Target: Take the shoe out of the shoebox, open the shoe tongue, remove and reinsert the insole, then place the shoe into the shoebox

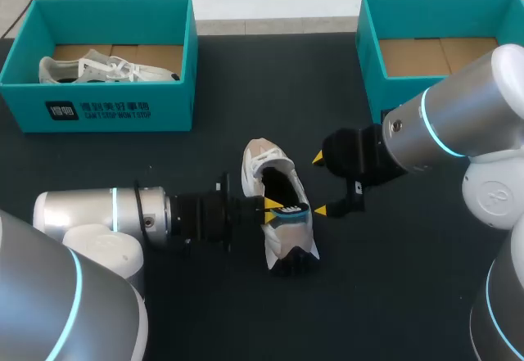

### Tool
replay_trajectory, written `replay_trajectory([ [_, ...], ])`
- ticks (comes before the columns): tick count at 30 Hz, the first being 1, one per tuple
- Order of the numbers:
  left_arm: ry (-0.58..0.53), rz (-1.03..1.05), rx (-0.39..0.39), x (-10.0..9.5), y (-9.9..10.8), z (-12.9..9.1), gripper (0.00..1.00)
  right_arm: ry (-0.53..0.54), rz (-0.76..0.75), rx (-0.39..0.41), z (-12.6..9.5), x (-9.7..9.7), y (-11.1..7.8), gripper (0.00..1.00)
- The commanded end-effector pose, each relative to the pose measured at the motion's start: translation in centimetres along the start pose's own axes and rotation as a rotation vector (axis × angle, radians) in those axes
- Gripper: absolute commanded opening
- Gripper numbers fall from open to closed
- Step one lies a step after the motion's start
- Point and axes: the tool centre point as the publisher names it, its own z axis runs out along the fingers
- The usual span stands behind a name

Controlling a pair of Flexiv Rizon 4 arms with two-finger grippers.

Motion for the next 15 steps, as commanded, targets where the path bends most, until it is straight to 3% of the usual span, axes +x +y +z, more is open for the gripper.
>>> replay_trajectory([
  [1, 0.000, -0.007, -0.012, -0.1, 0.7, -0.1, 0.00, -0.002, 0.000, -0.001, 0.0, 0.2, 0.0, 1.00],
  [5, -0.007, 0.007, -0.015, -0.4, -0.3, -0.2, 0.04, -0.002, 0.000, -0.001, 0.0, 0.2, 0.0, 1.00],
  [6, -0.004, 0.013, -0.014, -0.4, -0.7, -0.2, 0.20, -0.002, 0.000, -0.001, 0.0, 0.2, 0.0, 1.00],
  [7, -0.004, 0.020, -0.009, -0.5, -1.0, -0.2, 0.22, -0.002, 0.000, -0.001, 0.0, 0.2, 0.0, 1.00],
  [15, -0.008, 0.061, 0.024, -0.7, -3.4, -0.1, 0.17, -0.002, 0.000, -0.001, 0.0, 0.2, 0.0, 1.00],
])
